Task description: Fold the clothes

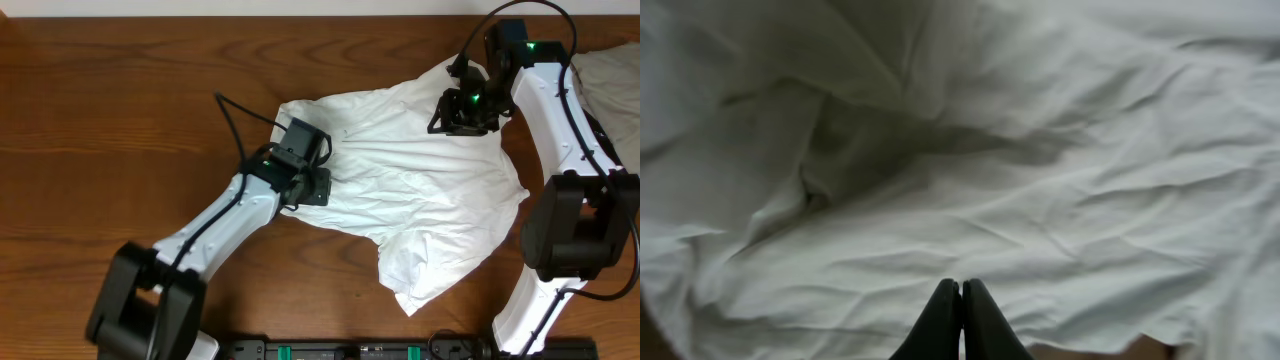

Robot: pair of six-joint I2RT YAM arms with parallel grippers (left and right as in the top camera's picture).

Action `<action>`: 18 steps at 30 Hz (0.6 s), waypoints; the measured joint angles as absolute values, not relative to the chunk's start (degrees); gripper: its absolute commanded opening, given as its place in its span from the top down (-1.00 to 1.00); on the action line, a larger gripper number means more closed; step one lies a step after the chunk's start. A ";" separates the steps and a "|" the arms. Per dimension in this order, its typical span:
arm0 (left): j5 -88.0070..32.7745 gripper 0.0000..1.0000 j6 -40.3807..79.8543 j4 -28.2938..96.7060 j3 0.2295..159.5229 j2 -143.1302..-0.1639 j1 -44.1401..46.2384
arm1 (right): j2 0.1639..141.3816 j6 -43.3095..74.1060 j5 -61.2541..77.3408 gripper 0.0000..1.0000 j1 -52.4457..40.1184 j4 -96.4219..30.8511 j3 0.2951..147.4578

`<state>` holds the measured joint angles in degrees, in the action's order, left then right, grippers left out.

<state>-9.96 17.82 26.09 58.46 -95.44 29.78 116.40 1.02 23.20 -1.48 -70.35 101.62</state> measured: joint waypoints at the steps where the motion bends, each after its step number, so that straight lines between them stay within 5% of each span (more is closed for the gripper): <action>1: -9.76 0.88 17.82 25.56 58.46 -96.42 29.76 | 116.40 0.97 23.20 0.30 -1.48 -70.28 101.62; 10: -7.03 0.88 17.80 21.30 58.46 -100.62 26.63 | 116.40 0.99 23.20 0.30 -2.00 -70.00 101.06; 18: -6.09 0.88 17.80 20.53 58.46 -100.62 22.24 | 116.38 2.39 23.20 0.56 -5.15 -65.34 89.38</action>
